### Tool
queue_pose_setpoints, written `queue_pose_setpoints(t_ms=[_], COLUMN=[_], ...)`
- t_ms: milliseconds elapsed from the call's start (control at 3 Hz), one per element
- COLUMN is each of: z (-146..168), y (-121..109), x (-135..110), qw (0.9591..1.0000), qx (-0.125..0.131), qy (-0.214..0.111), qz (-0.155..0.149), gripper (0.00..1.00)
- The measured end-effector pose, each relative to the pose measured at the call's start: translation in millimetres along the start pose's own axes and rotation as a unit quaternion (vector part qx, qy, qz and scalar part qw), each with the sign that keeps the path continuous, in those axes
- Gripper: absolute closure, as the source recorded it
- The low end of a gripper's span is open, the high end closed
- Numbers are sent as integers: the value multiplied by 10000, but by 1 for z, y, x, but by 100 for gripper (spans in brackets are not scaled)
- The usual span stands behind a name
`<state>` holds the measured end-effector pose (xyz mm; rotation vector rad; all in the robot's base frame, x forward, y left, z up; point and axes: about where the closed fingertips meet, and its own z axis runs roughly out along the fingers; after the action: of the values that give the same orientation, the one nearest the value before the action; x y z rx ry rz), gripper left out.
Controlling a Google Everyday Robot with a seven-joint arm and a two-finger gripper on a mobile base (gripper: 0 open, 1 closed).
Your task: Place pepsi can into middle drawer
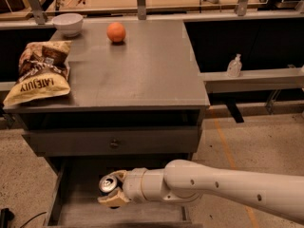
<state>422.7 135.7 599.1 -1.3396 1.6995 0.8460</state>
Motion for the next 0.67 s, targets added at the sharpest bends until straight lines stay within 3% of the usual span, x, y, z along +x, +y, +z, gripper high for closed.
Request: queue_pose_setpoints(t_ms=[333,667], z=[23,48], y=[-8,-19], x=[41,86], qw=[10000,9998], qx=[42,114], qy=[28,118], qz=[1,146], gripper=[82,58])
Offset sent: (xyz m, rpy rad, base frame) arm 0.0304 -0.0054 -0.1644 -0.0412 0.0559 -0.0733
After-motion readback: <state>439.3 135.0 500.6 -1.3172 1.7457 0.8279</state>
